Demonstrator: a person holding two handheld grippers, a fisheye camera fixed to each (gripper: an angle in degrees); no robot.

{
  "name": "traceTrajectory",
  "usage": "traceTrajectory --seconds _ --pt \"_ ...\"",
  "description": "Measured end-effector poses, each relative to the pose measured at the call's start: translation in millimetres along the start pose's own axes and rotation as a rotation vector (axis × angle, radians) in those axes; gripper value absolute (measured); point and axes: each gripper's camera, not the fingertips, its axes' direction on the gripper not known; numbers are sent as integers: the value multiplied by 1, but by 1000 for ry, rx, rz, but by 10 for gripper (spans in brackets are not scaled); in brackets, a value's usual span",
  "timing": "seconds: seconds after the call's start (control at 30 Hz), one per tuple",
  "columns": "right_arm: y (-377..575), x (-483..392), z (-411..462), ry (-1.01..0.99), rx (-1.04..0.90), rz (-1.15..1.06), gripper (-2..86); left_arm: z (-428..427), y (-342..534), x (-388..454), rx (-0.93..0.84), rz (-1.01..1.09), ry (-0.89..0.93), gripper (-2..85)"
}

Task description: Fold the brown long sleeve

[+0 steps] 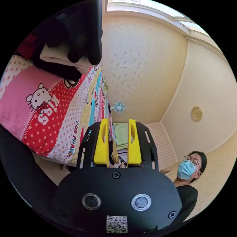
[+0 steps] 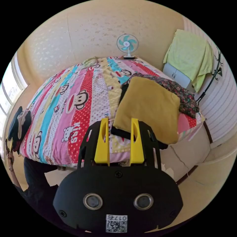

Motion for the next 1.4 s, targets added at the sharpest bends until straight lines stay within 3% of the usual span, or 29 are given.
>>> traceTrajectory --seconds 0.1,0.17,0.23,0.37,0.5,0.6,0.7,0.77,0.83,0.9,1.0,1.2,1.27,1.33,1.4 --pt "-7 56 6 87 30 128 135 59 4 6 -139 7 -16 116" --pt "-3 81 45 22 -88 162 131 87 8 11 -213 18 -24 114" --pt "14 83 41 35 33 172 110 97 11 14 -235 23 -34 114" --pt "11 61 30 75 1 157 47 94 24 17 -191 41 -43 113" --pt "-10 43 -17 -238 181 276 34 93 35 11 -173 30 -106 113" --pt "-42 -16 -47 -593 288 121 32 106 44 12 -192 56 -153 113" --pt "-58 -127 -63 -523 228 -118 30 130 53 17 -245 108 -175 113" --pt "-45 -183 -72 -633 243 -271 30 153 60 19 -310 141 -168 113" --pt "-19 -252 -67 -988 103 -477 31 168 66 17 -360 156 -181 114" --pt "9 -301 -58 -1125 -66 -613 33 181 70 14 -402 161 -234 118" --pt "54 -345 -50 -1042 -153 -775 41 196 75 9 -441 162 -352 125" --pt "-4 -297 -20 -563 -25 -498 105 246 84 12 -475 254 -569 139" --pt "-21 -290 11 -412 -94 -497 110 285 87 9 -461 303 -589 146" --pt "-22 -295 69 -296 -345 -645 92 319 86 2 -455 313 -577 147" --pt "-22 -287 59 -300 -309 -720 56 351 83 -3 -468 303 -547 147"
